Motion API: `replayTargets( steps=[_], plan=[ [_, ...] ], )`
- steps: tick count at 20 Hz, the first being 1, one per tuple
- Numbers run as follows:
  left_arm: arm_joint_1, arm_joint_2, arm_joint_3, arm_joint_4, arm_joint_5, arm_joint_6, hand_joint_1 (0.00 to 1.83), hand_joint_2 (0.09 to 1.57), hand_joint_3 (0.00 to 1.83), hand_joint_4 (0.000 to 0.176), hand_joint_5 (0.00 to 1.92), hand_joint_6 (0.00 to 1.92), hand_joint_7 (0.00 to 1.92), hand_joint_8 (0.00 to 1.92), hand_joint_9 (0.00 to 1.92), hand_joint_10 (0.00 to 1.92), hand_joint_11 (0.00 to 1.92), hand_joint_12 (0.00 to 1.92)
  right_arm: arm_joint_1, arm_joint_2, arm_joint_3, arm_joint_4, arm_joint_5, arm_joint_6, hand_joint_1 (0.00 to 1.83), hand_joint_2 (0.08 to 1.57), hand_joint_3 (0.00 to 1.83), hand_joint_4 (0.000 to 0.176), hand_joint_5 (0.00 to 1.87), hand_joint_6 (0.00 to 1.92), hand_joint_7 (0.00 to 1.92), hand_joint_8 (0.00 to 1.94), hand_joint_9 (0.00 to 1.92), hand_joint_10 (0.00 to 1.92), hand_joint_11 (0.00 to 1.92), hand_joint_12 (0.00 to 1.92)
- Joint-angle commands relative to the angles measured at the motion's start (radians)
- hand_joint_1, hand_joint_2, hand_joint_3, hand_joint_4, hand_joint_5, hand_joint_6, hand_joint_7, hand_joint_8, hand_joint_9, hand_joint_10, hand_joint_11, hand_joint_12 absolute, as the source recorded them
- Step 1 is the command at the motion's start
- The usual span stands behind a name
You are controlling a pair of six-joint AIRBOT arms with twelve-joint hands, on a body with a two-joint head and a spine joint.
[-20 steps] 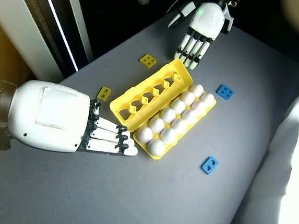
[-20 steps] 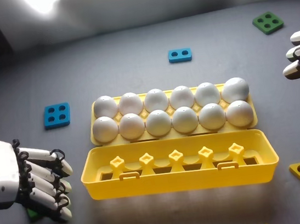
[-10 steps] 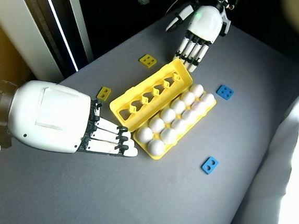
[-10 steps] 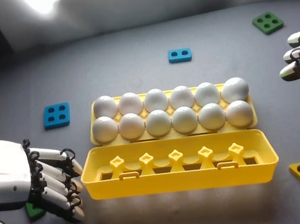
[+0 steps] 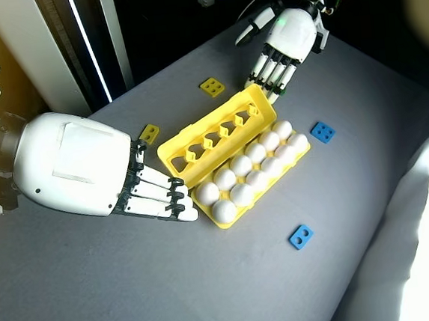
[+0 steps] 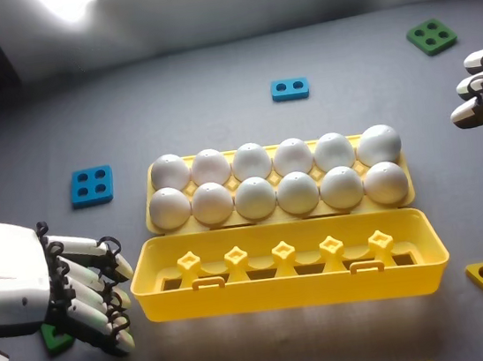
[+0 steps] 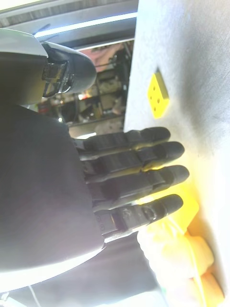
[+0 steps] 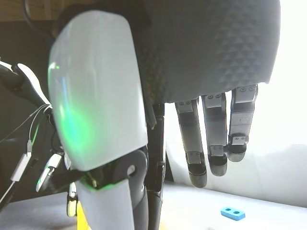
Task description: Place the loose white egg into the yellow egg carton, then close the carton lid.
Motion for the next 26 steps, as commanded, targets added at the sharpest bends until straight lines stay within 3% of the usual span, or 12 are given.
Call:
replayTargets(
  steps=[1, 6, 8, 9, 15, 17, 19, 26],
  plan=[
    [-0.007, 0.01, 0.004, -0.057, -0.067, -0.002, 0.0, 1.22, 0.0, 0.0, 0.6, 0.0, 0.61, 0.0, 0.48, 0.0, 0.0, 0.64, 0.009, 0.014, 0.0, 0.03, 0.056, 0.005, 1.09, 1.0, 0.0, 0.176, 1.25, 0.52, 0.34, 0.0, 0.16, 0.0, 0.0, 0.0],
    [-0.015, 0.013, 0.002, -0.057, -0.067, -0.003, 0.0, 1.22, 0.0, 0.0, 0.57, 0.0, 0.57, 0.0, 0.47, 0.0, 0.0, 0.63, 0.009, 0.017, 0.001, 0.03, 0.056, 0.005, 1.09, 0.99, 0.0, 0.176, 1.27, 0.48, 0.36, 0.0, 0.18, 0.0, 0.0, 0.0],
    [-0.016, 0.015, -0.002, -0.057, -0.068, -0.003, 0.0, 1.22, 0.0, 0.0, 0.59, 0.01, 0.59, 0.01, 0.49, 0.01, 0.03, 0.64, 0.009, 0.018, 0.0, 0.032, 0.057, 0.006, 1.08, 1.01, 0.0, 0.176, 1.21, 0.58, 0.34, 0.0, 0.17, 0.0, 0.02, 0.01],
    [-0.016, 0.015, -0.003, -0.057, -0.068, -0.003, 0.0, 1.23, 0.0, 0.0, 0.57, 0.0, 0.57, 0.0, 0.48, 0.0, 0.01, 0.62, 0.009, 0.018, 0.001, 0.032, 0.057, 0.006, 1.06, 1.04, 0.01, 0.176, 1.13, 0.72, 0.31, 0.01, 0.14, 0.01, 0.01, 0.0],
    [-0.013, 0.015, -0.031, -0.056, -0.067, 0.006, 0.0, 1.17, 0.0, 0.0, 0.21, 0.0, 0.18, 0.0, 0.14, 0.0, 0.0, 0.33, 0.012, 0.02, 0.003, 0.032, 0.064, 0.006, 1.06, 1.04, 0.0, 0.176, 1.13, 0.73, 0.3, 0.0, 0.15, 0.0, 0.03, 0.02],
    [-0.013, 0.012, -0.042, -0.056, -0.063, 0.01, 0.0, 1.16, 0.0, 0.0, 0.09, 0.0, 0.05, 0.0, 0.02, 0.0, 0.0, 0.1, 0.011, 0.02, 0.004, 0.032, 0.064, 0.005, 1.05, 1.04, 0.0, 0.176, 1.13, 0.73, 0.3, 0.0, 0.16, 0.0, 0.0, 0.0],
    [-0.014, 0.011, -0.048, -0.056, -0.062, 0.01, 0.0, 1.15, 0.0, 0.0, 0.04, 0.0, 0.01, 0.0, 0.0, 0.0, 0.0, 0.01, 0.011, 0.02, 0.004, 0.032, 0.064, 0.005, 1.05, 1.04, 0.0, 0.176, 1.13, 0.73, 0.31, 0.0, 0.14, 0.0, 0.0, 0.0],
    [-0.086, 0.01, -0.013, -0.056, -0.063, -0.005, 0.0, 1.13, 0.0, 0.0, 0.0, 0.0, 0.0, 0.0, 0.0, 0.0, 0.0, 0.0, 0.011, 0.022, 0.004, 0.032, 0.063, 0.005, 1.05, 1.04, 0.0, 0.176, 1.13, 0.74, 0.31, 0.0, 0.14, 0.0, 0.0, 0.0]
  ],
)
